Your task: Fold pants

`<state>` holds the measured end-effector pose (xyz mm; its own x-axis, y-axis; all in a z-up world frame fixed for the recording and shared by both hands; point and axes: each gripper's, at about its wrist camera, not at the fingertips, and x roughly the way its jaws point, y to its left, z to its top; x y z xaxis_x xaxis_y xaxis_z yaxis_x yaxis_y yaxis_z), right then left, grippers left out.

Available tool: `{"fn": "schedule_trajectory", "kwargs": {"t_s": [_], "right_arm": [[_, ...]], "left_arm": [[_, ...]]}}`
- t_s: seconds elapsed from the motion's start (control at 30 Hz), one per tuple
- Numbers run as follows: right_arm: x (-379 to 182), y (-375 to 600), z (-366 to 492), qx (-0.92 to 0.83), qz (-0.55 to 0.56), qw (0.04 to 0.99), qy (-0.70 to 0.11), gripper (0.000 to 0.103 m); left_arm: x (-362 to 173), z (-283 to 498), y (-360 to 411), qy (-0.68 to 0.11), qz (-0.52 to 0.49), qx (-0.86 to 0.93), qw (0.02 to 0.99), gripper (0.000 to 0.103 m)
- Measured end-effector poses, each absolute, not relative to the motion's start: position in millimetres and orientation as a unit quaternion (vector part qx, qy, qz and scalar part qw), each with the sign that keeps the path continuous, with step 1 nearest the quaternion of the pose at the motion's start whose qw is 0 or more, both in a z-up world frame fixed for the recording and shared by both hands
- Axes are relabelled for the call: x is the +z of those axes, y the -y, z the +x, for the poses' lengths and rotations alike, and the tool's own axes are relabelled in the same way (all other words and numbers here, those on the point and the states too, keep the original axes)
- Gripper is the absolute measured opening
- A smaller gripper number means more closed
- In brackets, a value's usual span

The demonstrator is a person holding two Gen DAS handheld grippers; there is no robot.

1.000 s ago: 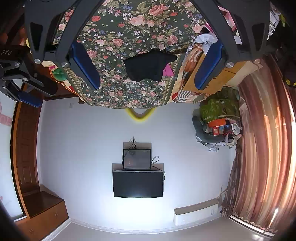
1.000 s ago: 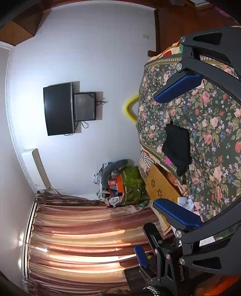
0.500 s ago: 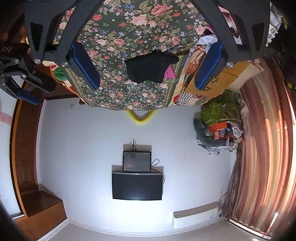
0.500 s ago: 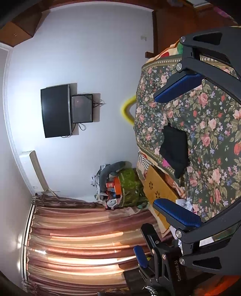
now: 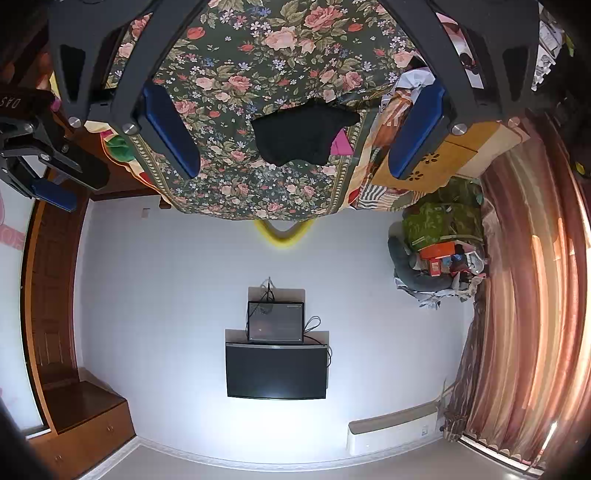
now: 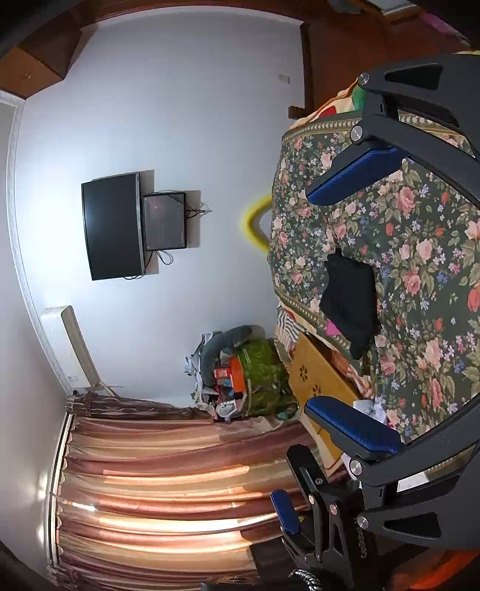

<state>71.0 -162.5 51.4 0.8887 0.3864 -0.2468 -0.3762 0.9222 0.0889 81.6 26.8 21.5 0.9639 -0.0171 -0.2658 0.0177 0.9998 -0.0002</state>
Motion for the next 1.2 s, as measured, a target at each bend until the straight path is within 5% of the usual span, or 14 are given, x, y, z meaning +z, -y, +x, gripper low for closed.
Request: {"fn": "schedule_trajectory", "kwargs": {"t_s": [1.2], "right_arm": [[55.7,161.6,66.3,0.192,0.016,0.973,-0.124,0.102]], "left_arm": [[22.9,79.9,-26.3,-0.132,-0.014,-0.044,0.990,0.103]]}}
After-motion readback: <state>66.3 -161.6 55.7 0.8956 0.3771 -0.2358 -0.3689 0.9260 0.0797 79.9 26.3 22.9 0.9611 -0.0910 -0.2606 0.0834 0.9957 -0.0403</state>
